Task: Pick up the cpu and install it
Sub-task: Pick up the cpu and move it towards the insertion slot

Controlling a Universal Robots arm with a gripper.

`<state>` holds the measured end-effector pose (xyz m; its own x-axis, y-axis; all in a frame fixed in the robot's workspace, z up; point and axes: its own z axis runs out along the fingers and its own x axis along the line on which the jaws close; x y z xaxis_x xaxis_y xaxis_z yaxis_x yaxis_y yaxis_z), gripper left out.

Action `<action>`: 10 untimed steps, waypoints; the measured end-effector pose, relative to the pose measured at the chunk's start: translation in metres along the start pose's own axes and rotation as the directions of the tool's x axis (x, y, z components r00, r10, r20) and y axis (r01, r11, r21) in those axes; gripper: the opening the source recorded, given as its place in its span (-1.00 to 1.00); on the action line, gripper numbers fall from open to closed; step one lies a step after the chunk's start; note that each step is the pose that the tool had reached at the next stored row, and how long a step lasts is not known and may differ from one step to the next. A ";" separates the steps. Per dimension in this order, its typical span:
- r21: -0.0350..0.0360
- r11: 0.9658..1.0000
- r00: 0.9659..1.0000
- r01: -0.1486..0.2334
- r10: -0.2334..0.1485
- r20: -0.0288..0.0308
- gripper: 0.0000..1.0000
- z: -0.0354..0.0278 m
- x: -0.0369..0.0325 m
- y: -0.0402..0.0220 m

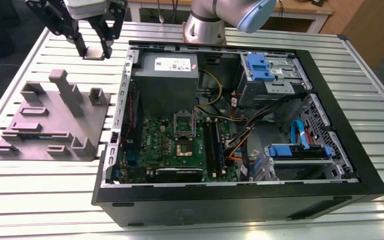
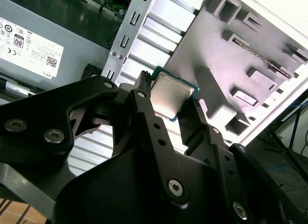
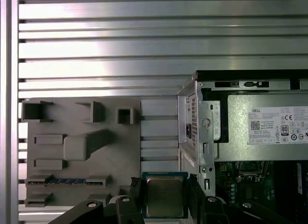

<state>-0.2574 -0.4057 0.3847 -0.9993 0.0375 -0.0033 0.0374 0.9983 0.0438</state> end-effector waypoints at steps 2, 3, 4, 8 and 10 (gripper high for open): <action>0.000 1.000 1.000 0.000 0.000 0.000 -0.05 0.0001 -0.0009 0.0000; 0.000 1.000 1.000 0.000 0.000 0.000 -0.05 0.0000 -0.0013 0.0000; 0.000 1.000 1.000 0.000 0.000 0.000 -0.05 0.0000 -0.0016 0.0001; 0.000 1.000 1.000 0.000 0.000 0.000 -0.05 0.0001 -0.0025 0.0001; 0.000 1.000 1.000 0.000 0.000 0.000 -0.05 0.0000 -0.0031 0.0001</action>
<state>-0.2543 -0.4057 0.3847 -0.9993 0.0375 -0.0033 0.0373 0.9983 0.0438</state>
